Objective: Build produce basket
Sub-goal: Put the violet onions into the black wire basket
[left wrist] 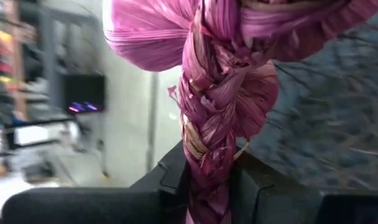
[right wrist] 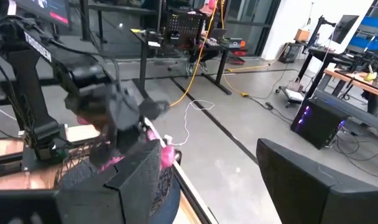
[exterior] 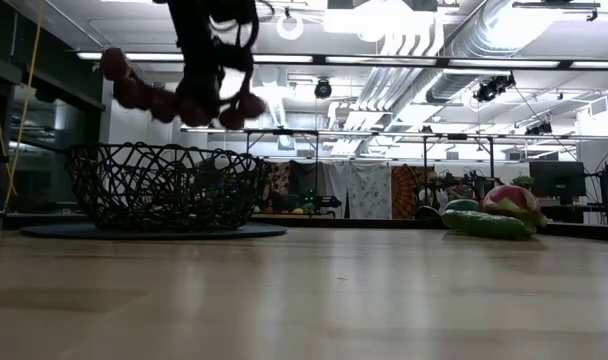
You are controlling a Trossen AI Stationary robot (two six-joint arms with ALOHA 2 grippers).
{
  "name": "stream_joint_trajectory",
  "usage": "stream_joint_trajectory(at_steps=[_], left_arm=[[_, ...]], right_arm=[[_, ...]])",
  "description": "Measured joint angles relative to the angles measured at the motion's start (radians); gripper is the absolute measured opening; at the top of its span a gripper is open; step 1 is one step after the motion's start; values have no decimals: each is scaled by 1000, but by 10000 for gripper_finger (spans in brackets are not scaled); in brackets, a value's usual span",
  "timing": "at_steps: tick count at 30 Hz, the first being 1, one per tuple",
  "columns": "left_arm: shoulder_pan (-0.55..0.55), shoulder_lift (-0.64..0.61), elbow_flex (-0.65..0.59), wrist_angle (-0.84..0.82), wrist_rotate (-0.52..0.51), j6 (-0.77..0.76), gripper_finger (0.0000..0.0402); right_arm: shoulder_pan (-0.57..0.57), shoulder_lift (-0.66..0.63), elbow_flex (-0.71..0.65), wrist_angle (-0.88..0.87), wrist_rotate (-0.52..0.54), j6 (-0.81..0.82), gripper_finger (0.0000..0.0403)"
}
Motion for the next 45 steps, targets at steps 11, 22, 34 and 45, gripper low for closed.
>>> stream_joint_trajectory(at_steps=[11, 22, 34, 45], left_arm=[[-9, 69, -46, -54, 45, -134, 57], [-9, 47, -259, 225, 4, -76, 69], [40, 55, -372, 301, 7, -3, 113], [51, 55, -380, 365, -27, 14, 214]], right_arm=[[0, 0, 0, -18, 1, 6, 256], [0, 0, 0, -20, 1, 5, 256], [0, 0, 0, -19, 2, 23, 256], [0, 0, 0, -19, 2, 23, 256]])
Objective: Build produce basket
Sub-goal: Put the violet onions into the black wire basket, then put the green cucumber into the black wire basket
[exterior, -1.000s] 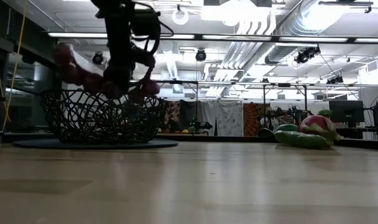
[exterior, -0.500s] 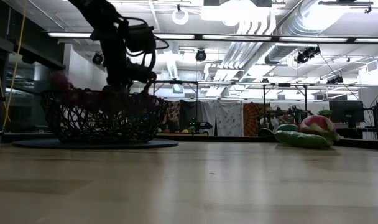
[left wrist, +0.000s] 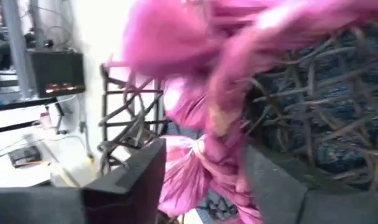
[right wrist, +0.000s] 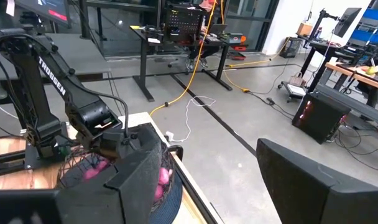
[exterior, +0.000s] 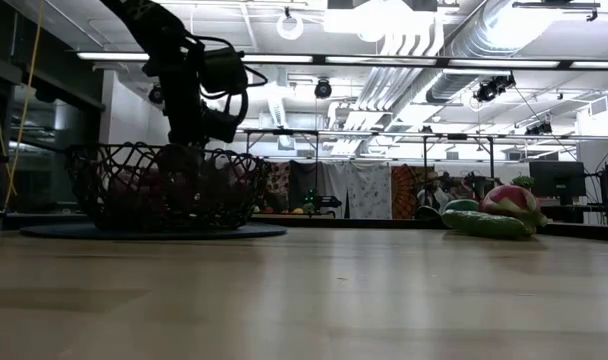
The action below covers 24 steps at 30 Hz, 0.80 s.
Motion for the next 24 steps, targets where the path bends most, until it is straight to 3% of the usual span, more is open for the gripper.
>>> stream_joint_trajectory(at_steps=[8, 18, 24], left_arm=[[-25, -4, 25, -56, -149, 11, 271], [-29, -42, 199, -235, 31, -121, 273], [-33, -91, 365, -396, 235, -271, 273]], right_arm=[[0, 0, 0, 0, 0, -1, 256], [0, 0, 0, 0, 0, -3, 256], [0, 0, 0, 0, -1, -1, 256]])
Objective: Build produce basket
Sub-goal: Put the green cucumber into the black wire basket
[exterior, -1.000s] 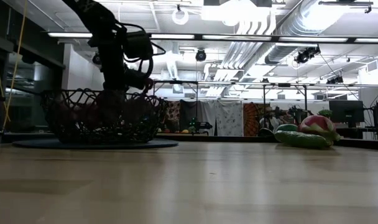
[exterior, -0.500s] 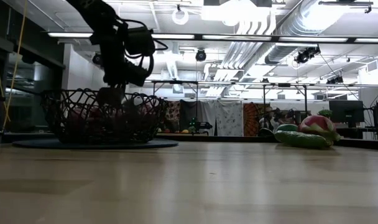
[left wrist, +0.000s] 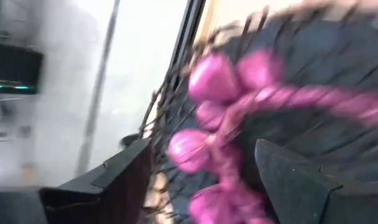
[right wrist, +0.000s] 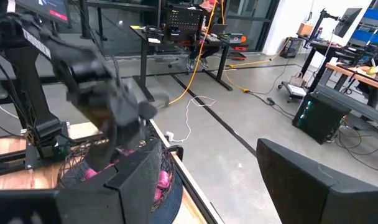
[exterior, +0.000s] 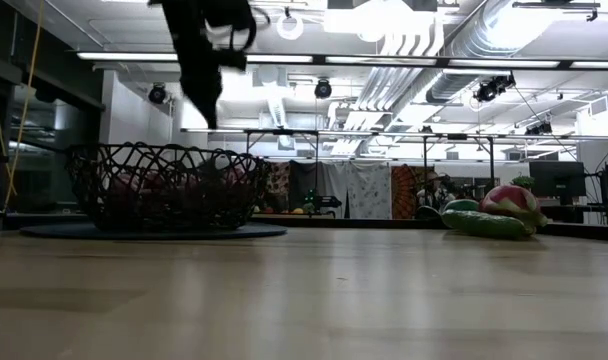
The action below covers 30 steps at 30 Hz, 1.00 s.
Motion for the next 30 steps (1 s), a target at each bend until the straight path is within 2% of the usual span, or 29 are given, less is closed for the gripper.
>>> stream_joint_trajectory(at_steps=[5, 8, 10, 14, 21, 24, 30], left_arm=[[-1, -116, 105, 11, 249, -223, 273], [-22, -229, 108, 115, 348, -330, 273], [-48, -313, 102, 202, 377, -365, 273], [-136, -479, 14, 436, 378, -415, 273], [-283, -701, -249, 844, 321, -446, 273], [-316, -746, -316, 926, 278, -445, 273], [-329, -761, -331, 921, 263, -448, 273]], right_arm=[[0, 0, 0, -13, 0, 0, 256], [0, 0, 0, -57, -2, 14, 256], [0, 0, 0, -104, -3, 35, 256], [0, 0, 0, -224, -21, 99, 256], [0, 0, 0, -336, -46, 190, 256], [0, 0, 0, -336, -56, 192, 256], [0, -1, -11, -376, -44, 271, 256]])
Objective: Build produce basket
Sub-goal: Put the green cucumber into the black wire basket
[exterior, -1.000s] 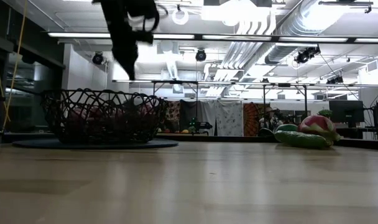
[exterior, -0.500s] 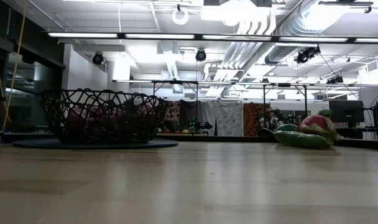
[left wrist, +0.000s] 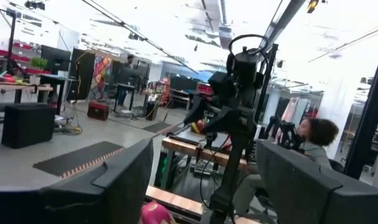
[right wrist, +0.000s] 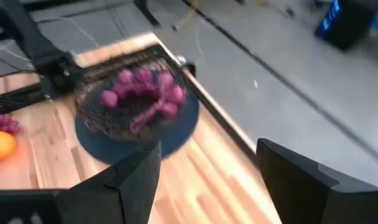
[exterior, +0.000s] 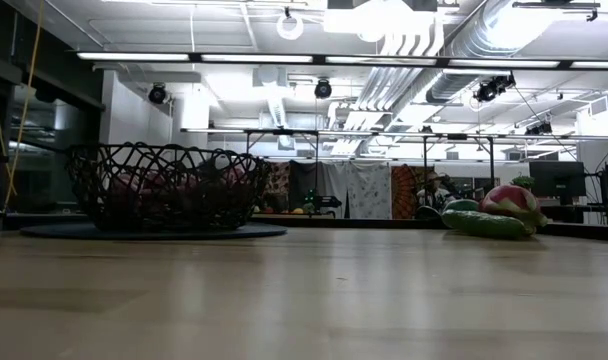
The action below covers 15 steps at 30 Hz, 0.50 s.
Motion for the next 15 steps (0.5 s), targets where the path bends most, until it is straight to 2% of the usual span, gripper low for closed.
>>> stream_joint_trajectory(at_steps=[3, 5, 8, 12, 15], left_arm=[[0, 8, 0, 0, -5, 1, 273], [0, 13, 0, 0, -19, 0, 273], [0, 23, 0, -3, -32, -1, 273], [0, 26, 0, -2, -34, -19, 273], [0, 27, 0, -2, -32, -23, 273]], right_arm=[[0, -2, -61, -103, 39, 119, 256], [0, -3, -134, -182, 83, 225, 256], [0, -10, -276, -266, 92, 408, 256], [0, -14, -509, -298, 3, 603, 256], [-7, -14, -693, -225, -84, 677, 256]])
